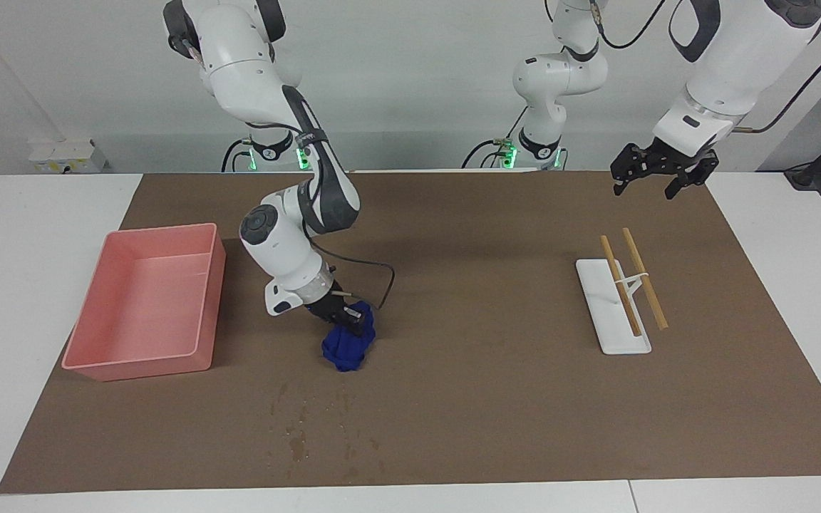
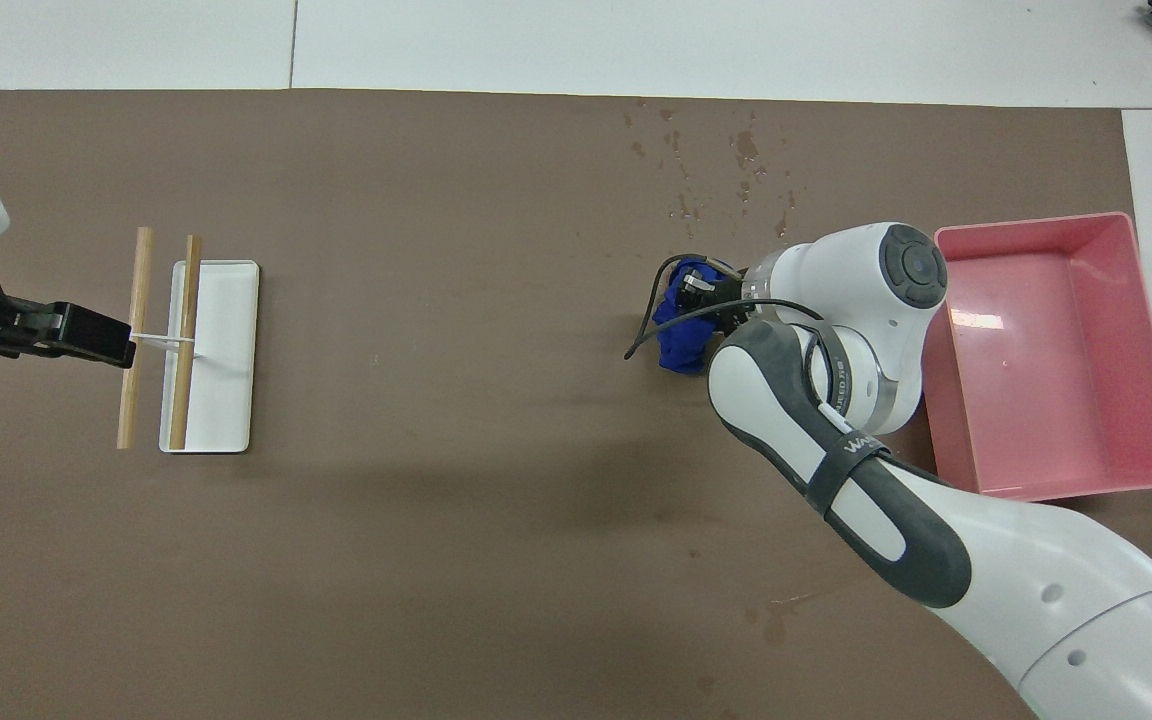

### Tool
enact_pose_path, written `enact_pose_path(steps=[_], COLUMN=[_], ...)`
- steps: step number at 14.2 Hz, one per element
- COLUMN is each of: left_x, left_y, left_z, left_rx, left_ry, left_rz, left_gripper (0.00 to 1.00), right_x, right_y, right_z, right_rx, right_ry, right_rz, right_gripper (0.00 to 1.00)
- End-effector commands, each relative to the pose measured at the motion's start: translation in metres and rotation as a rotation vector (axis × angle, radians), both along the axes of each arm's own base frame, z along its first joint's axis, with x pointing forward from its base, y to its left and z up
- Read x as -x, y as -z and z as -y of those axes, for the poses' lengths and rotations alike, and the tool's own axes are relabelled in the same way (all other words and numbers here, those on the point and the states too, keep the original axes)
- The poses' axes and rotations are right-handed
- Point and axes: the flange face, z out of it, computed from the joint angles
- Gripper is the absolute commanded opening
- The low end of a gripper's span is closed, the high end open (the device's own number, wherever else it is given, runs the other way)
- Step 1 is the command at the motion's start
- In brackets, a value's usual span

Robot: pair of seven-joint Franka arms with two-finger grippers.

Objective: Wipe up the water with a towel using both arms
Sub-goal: 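Rub the towel back and forth over the water spill with the right gripper, then carry the towel into the pink bin with the right gripper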

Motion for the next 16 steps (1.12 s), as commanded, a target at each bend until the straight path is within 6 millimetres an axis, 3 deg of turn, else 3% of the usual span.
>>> enact_pose_path(steps=[1, 3, 5, 7, 11, 13, 16], left_x=[0.006, 0.006, 0.006, 0.006, 0.006, 0.006, 0.006], left_y=[-0.003, -0.003, -0.003, -0.002, -0.003, -0.003, -0.002], left_z=[0.0, 0.0, 0.0, 0.0, -0.001, 0.0, -0.001], left_rx=[0.011, 0.011, 0.011, 0.011, 0.011, 0.011, 0.011], left_ry=[0.011, 0.011, 0.011, 0.011, 0.009, 0.011, 0.009], left_rz=[0.01, 0.01, 0.01, 0.009, 0.012, 0.01, 0.009], left_gripper=[1.0, 1.0, 1.0, 1.0, 1.0, 1.0, 1.0], right_x=[-0.018, -0.021, -0.031, -0.043, -0.039, -0.033, -0.02], right_y=[-0.006, -0.007, -0.023, -0.047, -0.092, -0.115, -0.154], right_z=[-0.004, -0.004, 0.001, 0.027, 0.063, 0.092, 0.167], right_rx=[-0.028, -0.021, 0.048, 0.168, 0.203, 0.227, 0.305], right_ry=[0.022, 0.009, -0.076, -0.152, -0.241, -0.307, -0.442], right_rz=[0.028, 0.037, 0.017, -0.001, -0.009, -0.021, -0.047], right_gripper=[0.0, 0.0, 0.0, 0.0, 0.0, 0.0, 0.0])
